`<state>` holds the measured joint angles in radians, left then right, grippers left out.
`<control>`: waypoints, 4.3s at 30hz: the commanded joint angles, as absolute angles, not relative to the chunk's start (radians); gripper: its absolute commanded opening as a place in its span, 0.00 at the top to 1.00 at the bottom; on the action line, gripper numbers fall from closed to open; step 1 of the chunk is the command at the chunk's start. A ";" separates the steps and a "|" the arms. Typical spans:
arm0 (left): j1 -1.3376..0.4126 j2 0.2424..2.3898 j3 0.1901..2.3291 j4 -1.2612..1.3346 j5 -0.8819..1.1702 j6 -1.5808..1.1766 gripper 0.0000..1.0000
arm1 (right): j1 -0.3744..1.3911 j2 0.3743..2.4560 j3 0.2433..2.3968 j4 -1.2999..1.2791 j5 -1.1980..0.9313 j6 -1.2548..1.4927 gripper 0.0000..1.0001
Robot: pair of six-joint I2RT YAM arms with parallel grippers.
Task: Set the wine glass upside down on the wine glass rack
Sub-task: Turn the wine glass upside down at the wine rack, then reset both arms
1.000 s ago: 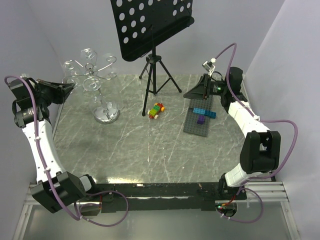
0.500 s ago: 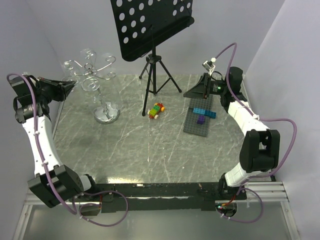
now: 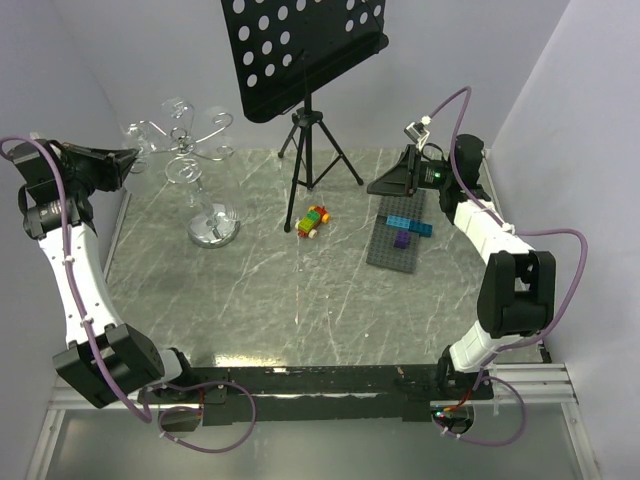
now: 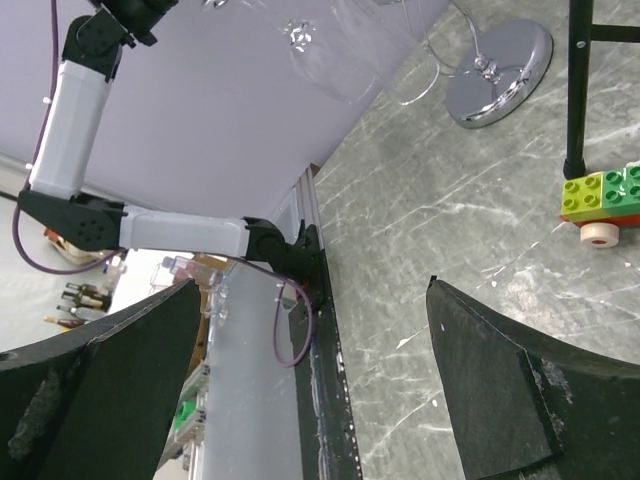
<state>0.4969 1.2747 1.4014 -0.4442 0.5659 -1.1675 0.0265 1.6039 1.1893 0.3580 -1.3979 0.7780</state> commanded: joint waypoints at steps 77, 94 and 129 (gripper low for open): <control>0.528 1.236 1.437 -0.544 0.689 -1.072 0.54 | 0.009 1.623 1.143 0.709 -1.434 1.005 0.00; 0.528 1.193 1.491 -0.732 0.637 -0.933 0.14 | 0.009 1.609 1.135 0.658 -1.440 0.954 0.00; 0.039 0.914 1.730 -0.779 -0.055 -0.220 0.03 | -0.156 1.269 1.589 -0.756 -0.885 -0.206 0.00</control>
